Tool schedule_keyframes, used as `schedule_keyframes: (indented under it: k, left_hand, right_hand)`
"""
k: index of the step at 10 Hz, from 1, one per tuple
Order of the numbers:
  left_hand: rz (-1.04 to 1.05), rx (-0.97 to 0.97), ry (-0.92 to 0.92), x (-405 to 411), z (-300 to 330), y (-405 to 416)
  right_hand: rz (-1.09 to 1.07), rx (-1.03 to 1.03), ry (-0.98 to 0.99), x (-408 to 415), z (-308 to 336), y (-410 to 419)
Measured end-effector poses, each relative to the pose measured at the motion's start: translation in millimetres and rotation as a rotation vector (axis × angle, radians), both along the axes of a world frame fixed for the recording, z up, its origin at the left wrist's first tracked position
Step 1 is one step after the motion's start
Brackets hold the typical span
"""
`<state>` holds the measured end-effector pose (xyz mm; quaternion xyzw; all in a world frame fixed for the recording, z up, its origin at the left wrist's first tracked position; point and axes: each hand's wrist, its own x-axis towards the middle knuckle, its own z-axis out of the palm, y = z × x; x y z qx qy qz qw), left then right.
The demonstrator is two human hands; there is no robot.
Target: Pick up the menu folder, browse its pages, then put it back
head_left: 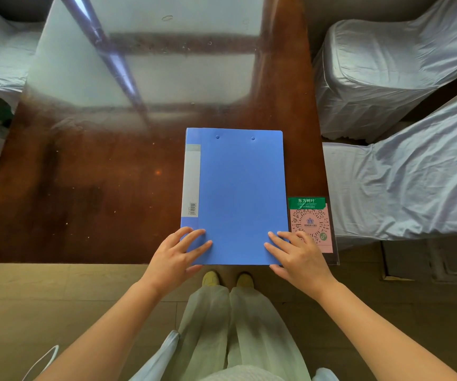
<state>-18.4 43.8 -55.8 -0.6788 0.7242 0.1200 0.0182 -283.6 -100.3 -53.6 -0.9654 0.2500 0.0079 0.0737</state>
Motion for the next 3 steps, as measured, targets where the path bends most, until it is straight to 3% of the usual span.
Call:
schedule_keyframes:
  k: [2,3]
  left_hand:
    - [0.024,-0.101,0.028,-2,12,1]
    - [0.135,-0.209,0.149,4,30,-9]
  right_hand:
    - [-0.024,-0.03,0.042,1,11,0]
    - [-0.083,0.014,-0.005,10,23,-5]
